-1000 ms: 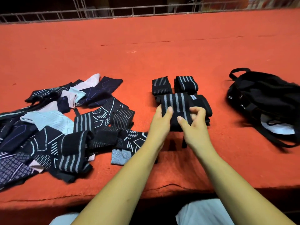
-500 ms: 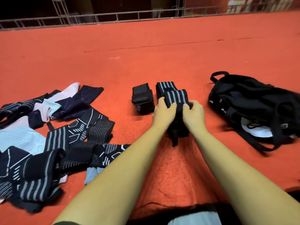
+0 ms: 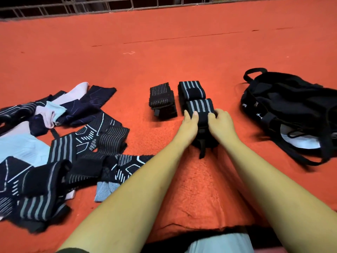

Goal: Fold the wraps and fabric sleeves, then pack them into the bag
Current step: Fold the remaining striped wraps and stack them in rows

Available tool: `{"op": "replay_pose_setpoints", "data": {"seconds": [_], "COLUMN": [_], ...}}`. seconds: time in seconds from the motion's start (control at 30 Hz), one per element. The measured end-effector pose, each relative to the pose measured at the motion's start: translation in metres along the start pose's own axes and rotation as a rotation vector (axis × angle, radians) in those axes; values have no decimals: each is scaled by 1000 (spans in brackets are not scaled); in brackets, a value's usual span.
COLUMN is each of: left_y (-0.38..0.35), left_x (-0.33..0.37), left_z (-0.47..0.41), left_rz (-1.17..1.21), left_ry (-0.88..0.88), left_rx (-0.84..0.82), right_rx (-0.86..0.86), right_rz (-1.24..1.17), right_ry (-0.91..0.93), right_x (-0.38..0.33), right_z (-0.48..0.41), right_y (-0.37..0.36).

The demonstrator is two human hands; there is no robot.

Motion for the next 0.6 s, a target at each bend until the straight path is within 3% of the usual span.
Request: {"op": "replay_pose_setpoints", "data": {"seconds": [0.17, 0.27, 0.4, 0.6], "left_y": [57, 112, 195, 291], "left_x": [14, 9, -16, -96], "left_z": [14, 30, 63, 113], "left_rz": [52, 128, 6, -677], "left_ry": [-78, -116, -188, -124], "left_rx": [67, 166, 329, 524], "right_rx": [223, 189, -20, -465], "right_rz": [-4, -84, -108, -149], "right_ry": [247, 413, 405, 73], "right_x": [-67, -113, -142, -142], "right_z": [25, 49, 77, 106], "right_y": [39, 28, -28, -147]}}
Point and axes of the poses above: each hand's wrist, its own z-axis away from the middle knuckle, its own y-axis out of the back of the hand, x = y × z, the point moved 8 cm from there along -z, towards the middle knuckle
